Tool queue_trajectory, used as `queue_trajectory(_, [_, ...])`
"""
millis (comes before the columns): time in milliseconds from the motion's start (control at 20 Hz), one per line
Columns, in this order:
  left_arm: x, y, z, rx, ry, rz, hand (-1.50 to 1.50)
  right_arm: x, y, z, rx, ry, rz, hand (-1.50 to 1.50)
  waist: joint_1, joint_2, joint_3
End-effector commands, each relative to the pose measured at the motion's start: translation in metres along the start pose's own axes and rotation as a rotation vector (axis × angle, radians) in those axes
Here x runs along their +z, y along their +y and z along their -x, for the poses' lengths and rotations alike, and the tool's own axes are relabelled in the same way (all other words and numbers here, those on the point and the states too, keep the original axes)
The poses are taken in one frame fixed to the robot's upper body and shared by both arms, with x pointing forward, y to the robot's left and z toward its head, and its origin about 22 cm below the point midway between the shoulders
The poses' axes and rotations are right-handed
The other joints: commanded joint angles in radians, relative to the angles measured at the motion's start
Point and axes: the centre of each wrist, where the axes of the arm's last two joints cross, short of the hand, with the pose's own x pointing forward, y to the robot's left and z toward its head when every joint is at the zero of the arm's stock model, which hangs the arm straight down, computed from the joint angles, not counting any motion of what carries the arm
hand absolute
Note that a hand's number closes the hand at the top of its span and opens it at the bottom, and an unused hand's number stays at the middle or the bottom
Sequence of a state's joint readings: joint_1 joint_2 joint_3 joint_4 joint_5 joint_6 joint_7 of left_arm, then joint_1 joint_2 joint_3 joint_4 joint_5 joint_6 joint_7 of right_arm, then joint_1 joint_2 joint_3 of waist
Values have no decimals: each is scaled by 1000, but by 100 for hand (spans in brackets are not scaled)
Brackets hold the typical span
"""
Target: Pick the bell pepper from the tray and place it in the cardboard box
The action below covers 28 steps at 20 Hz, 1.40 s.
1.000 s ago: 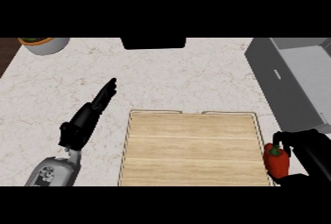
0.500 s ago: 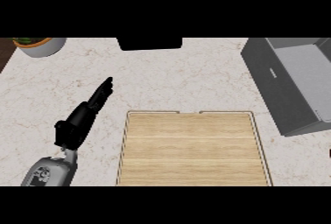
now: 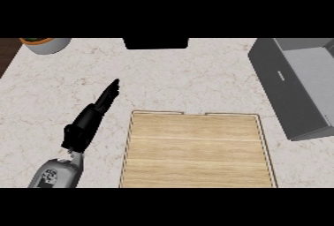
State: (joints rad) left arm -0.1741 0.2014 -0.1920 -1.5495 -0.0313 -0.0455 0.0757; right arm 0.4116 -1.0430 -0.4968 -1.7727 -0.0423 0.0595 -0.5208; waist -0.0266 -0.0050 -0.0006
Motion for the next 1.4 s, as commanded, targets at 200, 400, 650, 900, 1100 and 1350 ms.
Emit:
queue_trajectory(200, [-10, 13, -1, -2, -10, 42, 0, -26, -41, 11, 22, 98, 78, 150, 30, 7, 0])
queue_trajectory(400, [-7, 9, 3, 13, -5, 34, 0, -58, -28, 9, -25, 123, 73, 150, 43, 8, 0])
queue_trajectory(650, [-12, -22, 2, 4, -22, 60, 0, -88, -33, 21, -40, 157, 70, 150, 47, 9, 1])
queue_trajectory(900, [-20, 1, 0, -10, -24, 33, 0, -114, -20, 31, -48, 173, 98, 150, 40, 8, 0])
queue_trajectory(1100, [-8, -2, 0, -10, -17, 40, 0, -127, 13, 47, 19, 201, 92, 150, 47, 9, 1])
queue_trajectory(1350, [-19, 5, -2, 9, -30, 50, 0, -151, 3, 69, 81, 200, 53, 150, 57, 13, 1])
